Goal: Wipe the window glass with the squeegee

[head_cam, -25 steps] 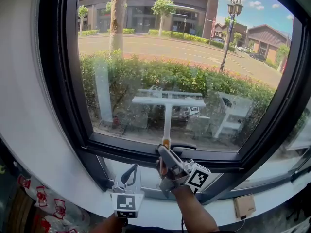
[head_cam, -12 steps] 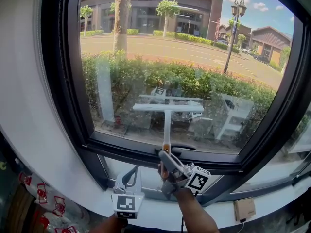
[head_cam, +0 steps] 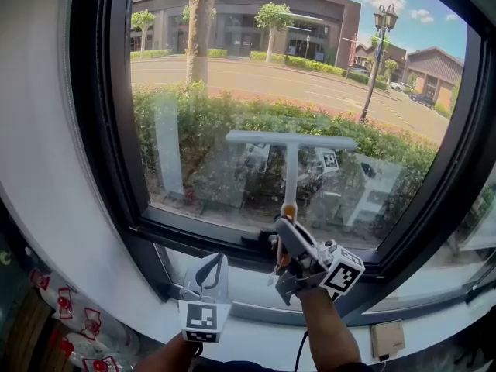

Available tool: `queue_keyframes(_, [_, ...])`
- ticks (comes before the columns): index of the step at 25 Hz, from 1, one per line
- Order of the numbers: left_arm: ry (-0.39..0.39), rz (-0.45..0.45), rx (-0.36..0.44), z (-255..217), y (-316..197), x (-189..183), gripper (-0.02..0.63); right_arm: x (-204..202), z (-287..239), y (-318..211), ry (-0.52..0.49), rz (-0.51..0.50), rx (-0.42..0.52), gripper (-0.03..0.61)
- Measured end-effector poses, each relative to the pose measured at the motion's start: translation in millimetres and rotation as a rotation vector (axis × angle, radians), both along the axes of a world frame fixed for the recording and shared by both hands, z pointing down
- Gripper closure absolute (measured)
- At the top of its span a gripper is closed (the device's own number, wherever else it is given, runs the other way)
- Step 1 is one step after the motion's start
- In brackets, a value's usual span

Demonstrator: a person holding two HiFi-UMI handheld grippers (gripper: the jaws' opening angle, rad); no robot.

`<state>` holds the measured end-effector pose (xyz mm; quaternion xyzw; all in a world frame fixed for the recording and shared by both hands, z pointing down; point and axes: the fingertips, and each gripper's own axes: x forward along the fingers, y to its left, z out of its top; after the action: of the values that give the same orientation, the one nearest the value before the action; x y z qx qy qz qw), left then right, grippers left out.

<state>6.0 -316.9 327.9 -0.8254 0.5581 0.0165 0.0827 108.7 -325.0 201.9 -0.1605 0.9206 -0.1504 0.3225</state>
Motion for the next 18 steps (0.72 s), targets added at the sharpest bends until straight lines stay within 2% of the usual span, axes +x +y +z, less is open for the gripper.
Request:
queue_keyframes(9, [0.0, -0.04, 0.083, -35, -11, 9, 0.595, 52, -129, 7, -0.017, -0.001, 0.212, 0.535])
queue_keyframes(15, [0.021, -0.068, 0.166, -77, -5, 15, 0.595, 66, -168, 0, -0.034, -0.032, 0.232, 0.535])
queue_keyframes(18, [0.022, -0.088, 0.186, -80, -3, 16, 0.595, 66, -174, -6, -0.033, -0.039, 0.224, 0.535])
